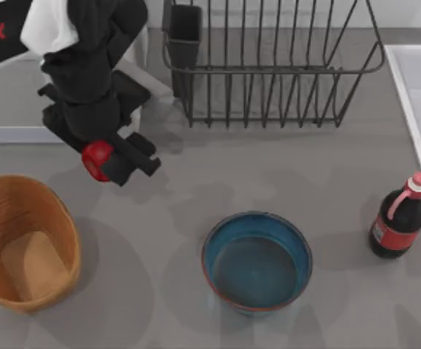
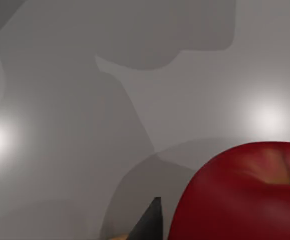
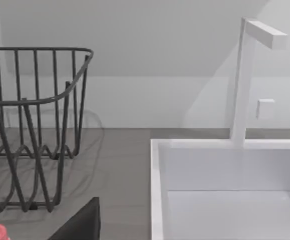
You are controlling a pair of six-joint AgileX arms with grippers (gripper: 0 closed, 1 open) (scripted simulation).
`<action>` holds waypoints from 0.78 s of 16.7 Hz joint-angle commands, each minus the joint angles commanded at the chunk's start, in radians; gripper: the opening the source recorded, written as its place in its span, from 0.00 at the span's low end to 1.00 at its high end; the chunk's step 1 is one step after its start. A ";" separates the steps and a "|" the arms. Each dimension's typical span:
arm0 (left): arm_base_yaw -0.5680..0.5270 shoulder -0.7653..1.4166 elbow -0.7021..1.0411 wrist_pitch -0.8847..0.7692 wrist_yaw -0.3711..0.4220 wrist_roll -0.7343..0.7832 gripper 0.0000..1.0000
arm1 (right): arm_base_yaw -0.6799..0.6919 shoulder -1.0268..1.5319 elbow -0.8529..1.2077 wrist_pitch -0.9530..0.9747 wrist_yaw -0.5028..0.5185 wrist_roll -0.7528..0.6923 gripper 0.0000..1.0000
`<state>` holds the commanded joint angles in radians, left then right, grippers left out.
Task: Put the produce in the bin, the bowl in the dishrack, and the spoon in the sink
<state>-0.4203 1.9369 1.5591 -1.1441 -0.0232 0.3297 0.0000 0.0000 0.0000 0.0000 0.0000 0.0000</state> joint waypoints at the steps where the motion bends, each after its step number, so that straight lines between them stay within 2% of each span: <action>1: 0.000 0.000 0.000 0.000 0.000 0.000 0.00 | 0.000 0.000 0.000 0.000 0.000 0.000 1.00; 4: -0.008 0.010 0.010 -0.027 -0.017 0.062 0.00 | 0.000 0.000 0.000 0.000 0.000 0.000 1.00; 7: -0.027 0.033 0.034 -0.089 -0.059 0.221 0.00 | 0.000 0.000 0.000 0.000 0.000 0.000 1.00; 10: -0.051 0.062 0.064 -0.177 -0.119 0.472 0.00 | 0.000 0.000 0.000 0.000 0.000 0.000 1.00; 13: -0.079 0.090 0.094 -0.277 -0.190 0.794 0.00 | 0.000 0.000 0.000 0.000 0.000 0.000 1.00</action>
<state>-0.4995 2.0270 1.6531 -1.4208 -0.2129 1.1236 0.0000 0.0000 0.0000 0.0000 0.0000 0.0000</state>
